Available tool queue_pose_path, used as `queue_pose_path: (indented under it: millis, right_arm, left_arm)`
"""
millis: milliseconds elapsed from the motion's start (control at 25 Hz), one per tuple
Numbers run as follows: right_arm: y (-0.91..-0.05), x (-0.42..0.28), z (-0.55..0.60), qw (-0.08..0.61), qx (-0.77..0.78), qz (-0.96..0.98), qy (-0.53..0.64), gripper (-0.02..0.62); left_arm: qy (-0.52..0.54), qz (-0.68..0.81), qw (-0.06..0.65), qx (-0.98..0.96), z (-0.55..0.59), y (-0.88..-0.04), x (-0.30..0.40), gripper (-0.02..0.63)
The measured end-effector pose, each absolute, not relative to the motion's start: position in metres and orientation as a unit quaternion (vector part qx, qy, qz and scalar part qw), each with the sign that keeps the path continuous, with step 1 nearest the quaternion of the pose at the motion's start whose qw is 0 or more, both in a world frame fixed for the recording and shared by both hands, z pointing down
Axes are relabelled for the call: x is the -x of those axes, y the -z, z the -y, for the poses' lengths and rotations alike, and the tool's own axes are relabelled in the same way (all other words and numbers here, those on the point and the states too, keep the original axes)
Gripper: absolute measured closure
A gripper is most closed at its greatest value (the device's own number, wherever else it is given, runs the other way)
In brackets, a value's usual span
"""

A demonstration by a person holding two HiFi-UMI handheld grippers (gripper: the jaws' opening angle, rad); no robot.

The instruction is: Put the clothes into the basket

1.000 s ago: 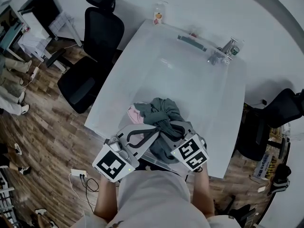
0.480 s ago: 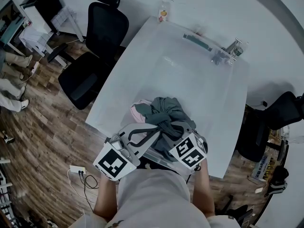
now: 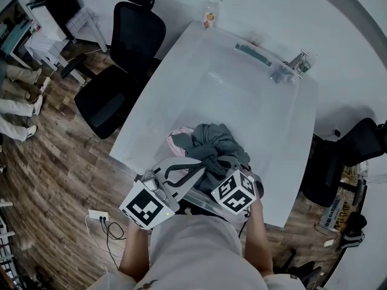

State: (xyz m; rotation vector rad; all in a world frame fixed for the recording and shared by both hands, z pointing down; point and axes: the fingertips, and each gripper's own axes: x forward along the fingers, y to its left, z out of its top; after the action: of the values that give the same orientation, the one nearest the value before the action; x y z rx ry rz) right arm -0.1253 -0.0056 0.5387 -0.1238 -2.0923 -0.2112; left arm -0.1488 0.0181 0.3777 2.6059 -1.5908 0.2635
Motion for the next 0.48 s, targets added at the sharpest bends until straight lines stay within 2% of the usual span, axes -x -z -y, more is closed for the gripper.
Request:
queue_pose_path:
  millis: [480]
  right_arm:
    - [-0.557,0.118,0.005,0.544,0.048,0.831,0.107,0.405]
  left_arm:
    - [-0.071,0.525,0.056,-0.846,-0.017,-0.374,0.149,0.601]
